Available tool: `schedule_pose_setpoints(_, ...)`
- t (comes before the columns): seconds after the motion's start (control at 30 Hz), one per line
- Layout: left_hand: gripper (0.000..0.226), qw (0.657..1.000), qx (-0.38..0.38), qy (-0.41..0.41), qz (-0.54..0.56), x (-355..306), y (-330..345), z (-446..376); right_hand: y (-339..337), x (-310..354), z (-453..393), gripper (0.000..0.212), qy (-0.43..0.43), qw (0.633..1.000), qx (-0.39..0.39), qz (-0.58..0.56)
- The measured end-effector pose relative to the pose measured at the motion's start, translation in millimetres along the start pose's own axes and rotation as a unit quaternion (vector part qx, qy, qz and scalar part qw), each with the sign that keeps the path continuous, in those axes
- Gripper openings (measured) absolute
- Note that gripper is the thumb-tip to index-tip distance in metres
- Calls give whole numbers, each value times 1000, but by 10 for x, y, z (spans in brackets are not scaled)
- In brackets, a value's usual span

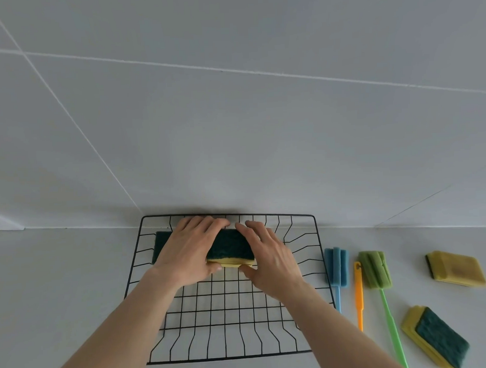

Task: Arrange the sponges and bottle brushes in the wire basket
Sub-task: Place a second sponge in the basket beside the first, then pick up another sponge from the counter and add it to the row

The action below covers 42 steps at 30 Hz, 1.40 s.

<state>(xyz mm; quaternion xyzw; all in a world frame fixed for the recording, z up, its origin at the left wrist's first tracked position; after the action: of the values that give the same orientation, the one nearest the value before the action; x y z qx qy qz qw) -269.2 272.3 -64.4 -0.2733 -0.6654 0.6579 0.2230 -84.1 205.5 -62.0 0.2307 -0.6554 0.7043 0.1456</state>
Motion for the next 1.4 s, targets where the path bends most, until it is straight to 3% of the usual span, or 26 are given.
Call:
schedule_pose_setpoints(0.63,94,999,-34,-20,-31,-299,-332,182,-326,-94,419,86,48,998,-40,8)
schedule_pose_setpoints(1.07,93,996,21,-55,-68,-1334,-586,377,-911,-445,1378,89,120,990,-47,61)
schedule_pose_setpoints(1.4,88,997,42,-10,-58,-2368,-520,152,-1314,-1122,2160,89,184,981,-43,45)
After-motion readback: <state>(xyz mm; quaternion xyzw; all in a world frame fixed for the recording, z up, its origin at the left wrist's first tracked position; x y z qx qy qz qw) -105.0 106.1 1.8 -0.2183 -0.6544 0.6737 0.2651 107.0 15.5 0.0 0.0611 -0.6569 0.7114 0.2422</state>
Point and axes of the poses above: each hand's wrist, its own z-axis away from the middle knuckle, its own y-axis out of the palm, x = y × z, the point moved 2 cm from there along -z, towards the middle knuckle, and after that the axes turned 10 degrees about -z, right-handed, at the moved point
